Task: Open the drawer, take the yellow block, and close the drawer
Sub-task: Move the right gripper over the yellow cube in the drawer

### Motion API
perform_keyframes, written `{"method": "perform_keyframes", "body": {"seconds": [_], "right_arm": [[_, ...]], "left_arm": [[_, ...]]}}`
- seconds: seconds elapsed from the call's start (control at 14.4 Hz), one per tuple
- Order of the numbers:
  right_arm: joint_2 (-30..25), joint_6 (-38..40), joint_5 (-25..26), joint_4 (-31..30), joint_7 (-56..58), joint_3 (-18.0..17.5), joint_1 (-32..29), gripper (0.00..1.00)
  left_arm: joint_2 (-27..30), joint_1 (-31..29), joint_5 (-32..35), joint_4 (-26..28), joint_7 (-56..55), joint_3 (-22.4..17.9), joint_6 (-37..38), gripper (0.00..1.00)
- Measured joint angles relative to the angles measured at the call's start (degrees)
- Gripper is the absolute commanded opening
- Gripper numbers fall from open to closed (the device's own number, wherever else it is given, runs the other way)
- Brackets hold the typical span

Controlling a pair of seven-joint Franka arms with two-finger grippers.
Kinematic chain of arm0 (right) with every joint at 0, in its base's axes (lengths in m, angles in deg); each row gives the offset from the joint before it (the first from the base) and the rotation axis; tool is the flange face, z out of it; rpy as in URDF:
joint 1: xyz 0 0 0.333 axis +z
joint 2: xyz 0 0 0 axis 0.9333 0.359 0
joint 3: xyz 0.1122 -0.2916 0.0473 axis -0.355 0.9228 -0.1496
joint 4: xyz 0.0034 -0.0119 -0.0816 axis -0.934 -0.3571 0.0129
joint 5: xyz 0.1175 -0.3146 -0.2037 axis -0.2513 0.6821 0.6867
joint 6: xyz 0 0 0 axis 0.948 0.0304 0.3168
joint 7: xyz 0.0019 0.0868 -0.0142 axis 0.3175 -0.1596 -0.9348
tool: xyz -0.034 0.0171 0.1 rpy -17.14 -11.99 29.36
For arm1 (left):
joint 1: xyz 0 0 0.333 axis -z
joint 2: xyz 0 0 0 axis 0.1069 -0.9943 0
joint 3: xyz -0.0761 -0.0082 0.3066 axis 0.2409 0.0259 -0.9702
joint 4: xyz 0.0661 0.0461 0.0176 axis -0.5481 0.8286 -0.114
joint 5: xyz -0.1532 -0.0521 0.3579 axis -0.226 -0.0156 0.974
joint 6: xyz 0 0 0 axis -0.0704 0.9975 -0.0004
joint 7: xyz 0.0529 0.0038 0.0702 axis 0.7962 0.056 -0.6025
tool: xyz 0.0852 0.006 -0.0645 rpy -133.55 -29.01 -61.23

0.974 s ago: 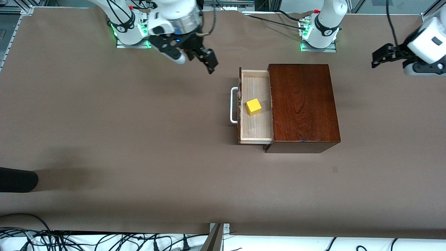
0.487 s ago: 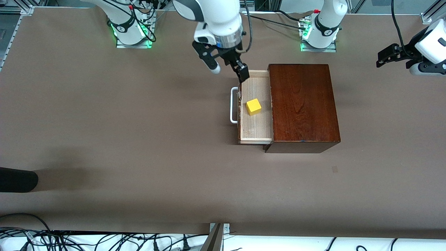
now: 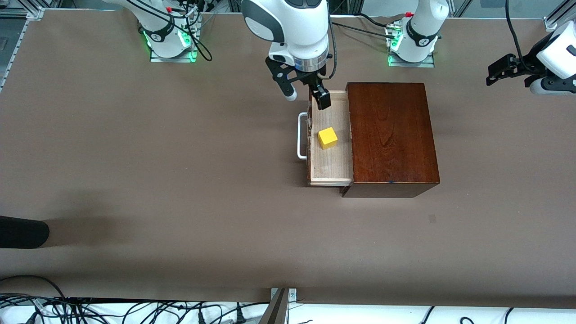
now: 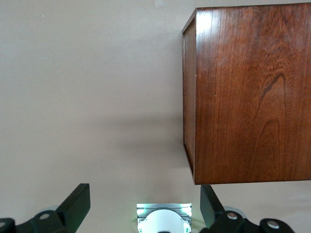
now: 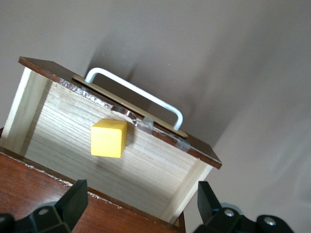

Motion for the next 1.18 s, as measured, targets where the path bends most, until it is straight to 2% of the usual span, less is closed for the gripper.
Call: {"method": "perform_keyframes", "body": {"seconds": [0.35,0.63,1.18], "right_arm": [[2.3,-1.3,0.0,0.4,-4.8,0.0,1.9,1.00],[7.2,-4.0,0.0,2.8,-9.6,0.0,3.5,1.00],[12.5,-7.8,0.0,5.7,-12.1,1.7,1.8,1.00]], "left_arm": [[-0.6,0.0,0.0,0.1,0.0,0.0,-0.5,1.00],[-1.2,-0.3,0.0,0.0,0.0,-0.2,-0.7,1.00],[-4.5,-1.1,0.0,-2.7,0.0,-0.1,-1.1,1.00]]}}
